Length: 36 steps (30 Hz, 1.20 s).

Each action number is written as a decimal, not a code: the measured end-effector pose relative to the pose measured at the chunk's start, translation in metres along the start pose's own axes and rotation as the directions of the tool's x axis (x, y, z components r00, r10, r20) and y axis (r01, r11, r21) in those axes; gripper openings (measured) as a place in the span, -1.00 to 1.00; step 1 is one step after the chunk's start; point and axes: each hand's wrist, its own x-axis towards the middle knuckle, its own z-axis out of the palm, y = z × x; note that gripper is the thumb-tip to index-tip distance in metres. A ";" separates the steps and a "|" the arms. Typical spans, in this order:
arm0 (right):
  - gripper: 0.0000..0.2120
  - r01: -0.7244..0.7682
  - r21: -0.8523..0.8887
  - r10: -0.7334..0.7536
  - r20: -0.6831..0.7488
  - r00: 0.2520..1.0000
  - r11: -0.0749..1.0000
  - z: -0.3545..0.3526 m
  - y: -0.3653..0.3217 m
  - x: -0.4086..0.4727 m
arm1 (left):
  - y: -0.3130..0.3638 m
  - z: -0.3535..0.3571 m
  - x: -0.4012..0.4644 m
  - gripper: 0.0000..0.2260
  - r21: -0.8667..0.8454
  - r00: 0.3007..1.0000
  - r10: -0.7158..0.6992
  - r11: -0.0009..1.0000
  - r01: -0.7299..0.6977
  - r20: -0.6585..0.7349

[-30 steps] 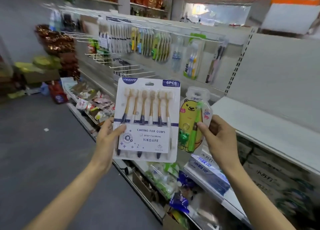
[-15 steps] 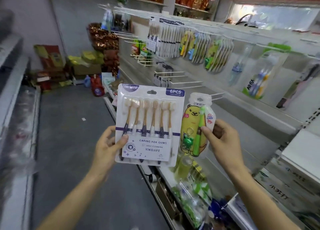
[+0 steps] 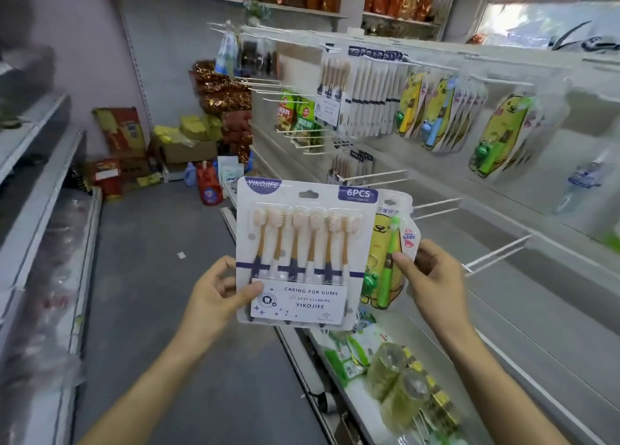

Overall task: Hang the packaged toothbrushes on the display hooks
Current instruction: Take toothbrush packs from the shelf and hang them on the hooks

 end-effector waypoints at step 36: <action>-0.82 -0.011 -0.259 -0.200 -0.771 0.605 0.966 0.031 -0.058 0.177 | -0.024 0.062 0.344 -0.73 -0.019 0.587 -0.035 0.996 0.086 0.809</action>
